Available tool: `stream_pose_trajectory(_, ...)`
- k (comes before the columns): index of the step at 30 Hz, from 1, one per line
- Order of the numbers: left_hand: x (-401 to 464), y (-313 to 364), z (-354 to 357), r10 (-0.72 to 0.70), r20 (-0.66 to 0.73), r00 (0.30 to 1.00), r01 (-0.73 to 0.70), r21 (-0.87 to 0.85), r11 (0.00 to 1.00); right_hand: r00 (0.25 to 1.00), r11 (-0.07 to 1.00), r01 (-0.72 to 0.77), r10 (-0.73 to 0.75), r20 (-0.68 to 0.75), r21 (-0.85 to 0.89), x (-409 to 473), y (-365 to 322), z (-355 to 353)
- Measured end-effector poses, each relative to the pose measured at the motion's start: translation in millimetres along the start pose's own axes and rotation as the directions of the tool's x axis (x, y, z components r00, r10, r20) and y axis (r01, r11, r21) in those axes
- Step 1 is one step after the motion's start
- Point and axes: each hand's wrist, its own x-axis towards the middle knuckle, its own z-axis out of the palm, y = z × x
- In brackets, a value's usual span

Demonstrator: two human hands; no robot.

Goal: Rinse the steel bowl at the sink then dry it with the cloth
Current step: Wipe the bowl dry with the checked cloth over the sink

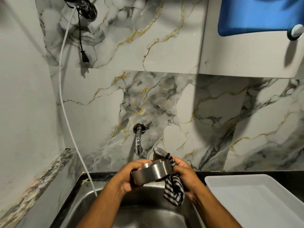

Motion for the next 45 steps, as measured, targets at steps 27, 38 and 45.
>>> stream_pose_trajectory(27, 11, -7, 10, 0.030, -0.275, 0.961, -0.046, -0.052, 0.998, 0.665, -0.077, 0.449, -0.636, 0.391, -0.890, -6, 76, 11)
stream_pose_trajectory(38, 7, -18, 39, 0.030, -0.347, 0.937, -0.080, -0.129, 0.988, 0.675, -0.352, 0.245, -0.606, 0.420, -0.903, -11, 90, 14)
stream_pose_trajectory(45, 13, -32, 30, -0.001, -0.448, 0.894, -0.043, -0.087, 0.995, 0.851, 0.213, 0.260, -0.512, 0.119, -0.942, -21, 77, 0)
